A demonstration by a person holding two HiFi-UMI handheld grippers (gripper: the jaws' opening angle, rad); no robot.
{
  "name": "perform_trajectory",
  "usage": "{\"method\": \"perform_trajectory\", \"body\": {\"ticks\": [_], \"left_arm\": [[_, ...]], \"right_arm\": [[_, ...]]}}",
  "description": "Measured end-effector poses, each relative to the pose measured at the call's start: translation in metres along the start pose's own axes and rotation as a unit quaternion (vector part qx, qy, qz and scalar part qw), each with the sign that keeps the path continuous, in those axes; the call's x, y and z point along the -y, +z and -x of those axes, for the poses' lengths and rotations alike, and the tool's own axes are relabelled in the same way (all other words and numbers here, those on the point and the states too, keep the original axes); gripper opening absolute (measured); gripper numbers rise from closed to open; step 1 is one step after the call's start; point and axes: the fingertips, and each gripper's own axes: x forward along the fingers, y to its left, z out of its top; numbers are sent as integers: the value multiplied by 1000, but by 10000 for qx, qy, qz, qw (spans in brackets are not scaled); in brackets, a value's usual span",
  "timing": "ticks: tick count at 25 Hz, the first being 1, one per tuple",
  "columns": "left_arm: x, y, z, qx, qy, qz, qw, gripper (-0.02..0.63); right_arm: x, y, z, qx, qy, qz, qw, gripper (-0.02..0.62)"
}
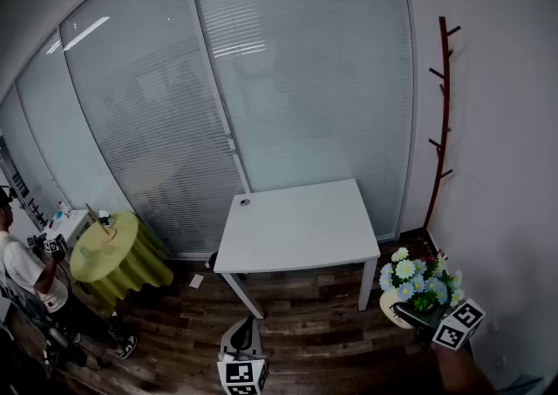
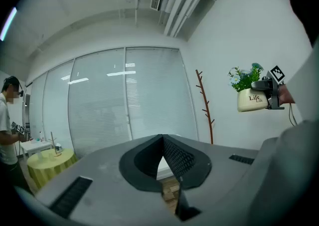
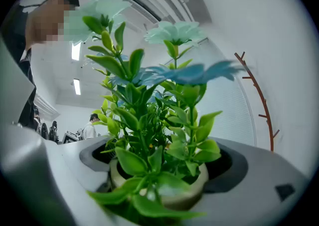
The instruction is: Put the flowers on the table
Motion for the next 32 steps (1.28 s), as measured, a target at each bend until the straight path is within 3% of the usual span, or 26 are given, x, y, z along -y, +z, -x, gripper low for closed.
{"method": "perform_trajectory", "body": {"ticks": [20,26,32], "left_arm": [[28,8,-25,-96,-33,-321,9994,5],[44,24,-30,173,37,-337,9993,5],[48,14,-34,125,232,-276,9993,5]], "right_arm": [[34,-2,6,6,80,-125,9999,520],[56,-4,6,-61,25,102,9999,520],[76,-14,-1,-234,-56,464,9986,520]]}}
